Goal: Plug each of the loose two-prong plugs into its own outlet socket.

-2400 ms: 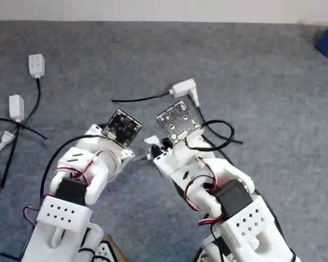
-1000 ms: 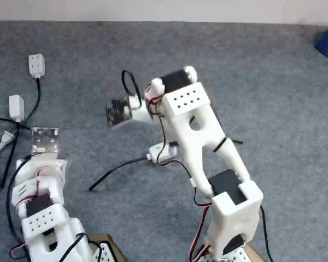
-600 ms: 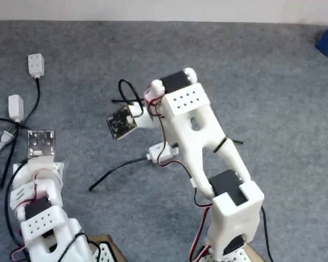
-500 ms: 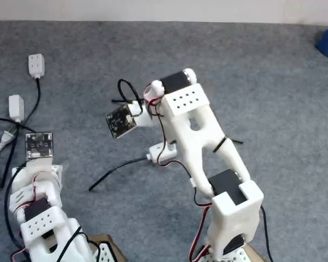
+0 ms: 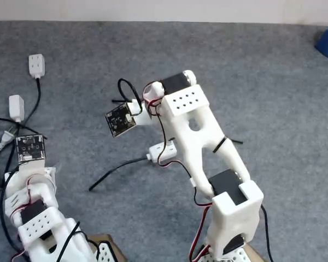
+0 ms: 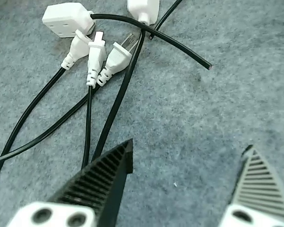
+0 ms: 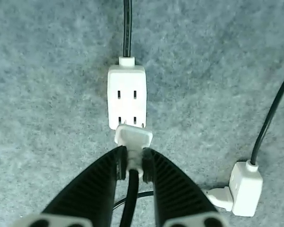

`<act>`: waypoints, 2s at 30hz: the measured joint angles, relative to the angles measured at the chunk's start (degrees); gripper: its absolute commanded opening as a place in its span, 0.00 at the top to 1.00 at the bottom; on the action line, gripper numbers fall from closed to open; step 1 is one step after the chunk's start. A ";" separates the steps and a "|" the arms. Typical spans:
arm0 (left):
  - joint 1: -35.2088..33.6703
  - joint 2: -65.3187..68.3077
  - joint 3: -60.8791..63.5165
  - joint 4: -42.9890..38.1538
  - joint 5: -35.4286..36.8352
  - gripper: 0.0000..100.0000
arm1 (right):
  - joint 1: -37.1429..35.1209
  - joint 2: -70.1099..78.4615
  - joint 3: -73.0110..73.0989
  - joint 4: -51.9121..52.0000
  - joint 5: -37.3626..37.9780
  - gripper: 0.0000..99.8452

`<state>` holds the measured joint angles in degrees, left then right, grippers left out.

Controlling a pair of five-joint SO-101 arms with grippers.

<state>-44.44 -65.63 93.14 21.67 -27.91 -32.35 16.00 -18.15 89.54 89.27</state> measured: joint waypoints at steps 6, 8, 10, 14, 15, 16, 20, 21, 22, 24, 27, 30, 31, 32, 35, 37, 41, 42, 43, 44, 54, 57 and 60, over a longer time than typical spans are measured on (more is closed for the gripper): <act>0.09 0.00 0.00 0.00 0.00 0.66 | 0.00 0.00 1.85 0.18 0.26 0.99; 0.09 0.00 0.00 0.00 0.00 0.66 | 0.00 0.09 2.29 0.18 0.35 0.99; 0.09 0.00 0.00 0.00 0.00 0.66 | 0.00 0.09 2.29 0.18 0.35 0.99; 0.09 0.00 0.00 0.00 0.00 0.66 | 0.09 0.09 2.29 0.09 0.35 0.99; 0.09 0.00 0.00 0.00 0.00 0.66 | 0.09 0.09 2.29 -0.35 0.35 0.99; 0.09 0.00 0.00 0.00 0.00 0.66 | 0.09 0.26 2.55 -0.70 0.35 0.99; 0.09 0.00 0.00 0.00 0.00 0.66 | 0.09 1.05 4.04 -0.88 0.35 0.99; 0.09 0.00 0.00 0.00 0.00 0.66 | 0.09 1.14 4.31 -1.14 0.35 0.99; 0.09 0.00 0.00 0.00 0.00 0.66 | 0.09 1.14 4.48 -1.67 0.35 0.99; 0.09 0.00 0.00 0.00 0.00 0.66 | 0.26 1.58 4.48 -2.81 0.35 0.99; 0.09 0.00 0.00 0.00 0.00 0.66 | 0.79 1.93 4.40 -3.16 0.35 0.99; 0.09 0.00 0.00 0.00 0.00 0.66 | 0.88 1.93 4.40 -3.34 0.35 0.99; 0.09 0.00 0.00 0.00 0.00 0.66 | 0.88 1.93 4.40 -3.34 0.35 0.99; 0.09 0.00 0.00 0.00 0.00 0.66 | 0.88 2.02 4.40 -3.34 0.35 0.99; 0.09 0.00 0.00 0.00 0.00 0.66 | 0.88 2.11 4.40 -3.34 0.35 0.99; 0.09 0.00 0.00 0.00 0.00 0.66 | 0.88 2.11 4.75 -3.34 0.35 0.99; 0.09 0.00 0.00 0.00 0.00 0.66 | 0.97 1.49 6.86 -4.57 0.35 0.99; 0.09 0.00 0.00 0.00 0.00 0.66 | 0.97 1.23 8.00 -5.45 0.35 0.99; 0.09 0.00 0.00 0.00 0.00 0.66 | 0.97 1.14 9.14 -6.33 0.44 0.99; 0.09 0.00 0.00 0.00 0.00 0.66 | 0.97 1.14 10.29 -7.30 0.44 0.99; 0.09 0.00 0.00 0.00 0.00 0.66 | 1.05 1.05 13.10 -9.23 0.44 0.99; 0.09 0.00 0.00 0.00 0.00 0.66 | 1.14 1.85 13.10 -9.41 0.44 0.99; 0.09 0.00 0.00 0.00 0.00 0.66 | 1.14 3.52 13.01 -9.58 0.44 0.99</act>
<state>-44.35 -65.63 93.14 21.67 -27.91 -31.21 19.52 -5.14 79.96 89.71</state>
